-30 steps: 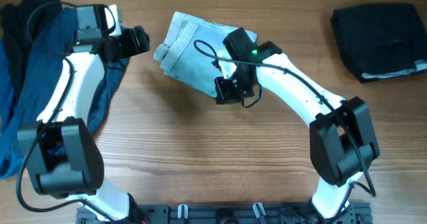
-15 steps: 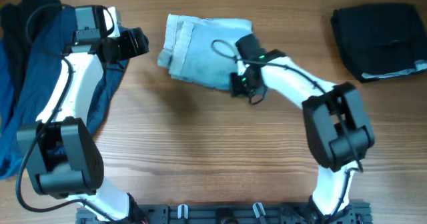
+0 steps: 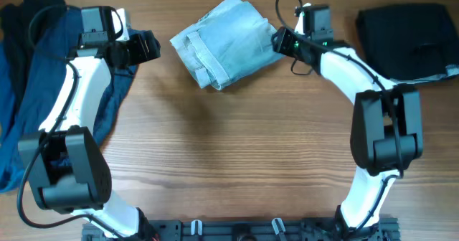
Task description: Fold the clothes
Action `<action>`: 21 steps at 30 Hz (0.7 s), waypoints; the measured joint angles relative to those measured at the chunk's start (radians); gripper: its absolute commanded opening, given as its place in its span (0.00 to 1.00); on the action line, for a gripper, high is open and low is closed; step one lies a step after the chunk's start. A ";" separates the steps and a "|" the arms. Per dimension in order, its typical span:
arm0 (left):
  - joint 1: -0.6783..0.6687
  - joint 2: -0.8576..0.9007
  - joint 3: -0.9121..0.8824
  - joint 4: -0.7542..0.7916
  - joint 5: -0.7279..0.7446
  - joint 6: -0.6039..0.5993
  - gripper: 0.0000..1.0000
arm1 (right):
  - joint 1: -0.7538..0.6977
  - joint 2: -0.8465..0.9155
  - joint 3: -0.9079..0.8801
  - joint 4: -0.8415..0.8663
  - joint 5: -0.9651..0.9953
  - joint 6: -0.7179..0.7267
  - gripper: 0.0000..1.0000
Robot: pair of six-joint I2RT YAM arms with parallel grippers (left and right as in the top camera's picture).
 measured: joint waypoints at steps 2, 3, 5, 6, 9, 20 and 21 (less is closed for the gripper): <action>0.001 0.000 0.000 0.008 0.000 0.018 1.00 | -0.001 -0.023 0.043 -0.130 -0.060 0.006 0.93; 0.004 0.000 0.000 0.008 0.000 0.023 1.00 | 0.001 -0.052 0.058 -0.193 -0.105 0.012 0.93; 0.021 0.000 0.001 0.008 0.000 0.035 1.00 | 0.018 -0.106 0.079 -0.282 -0.156 0.038 0.93; 0.032 0.000 0.002 0.008 0.000 0.038 1.00 | 0.038 -0.126 0.089 -0.328 -0.168 0.064 0.95; 0.074 -0.007 0.004 0.006 0.000 0.041 1.00 | 0.156 -0.133 0.075 -0.394 -0.157 0.238 0.99; 0.092 -0.016 0.009 -0.024 0.000 0.041 1.00 | 0.400 -0.063 -0.008 -0.125 0.077 0.786 0.87; 0.092 -0.016 0.009 -0.024 0.000 0.041 1.00 | 0.409 -0.045 -0.008 -0.100 0.088 0.806 0.49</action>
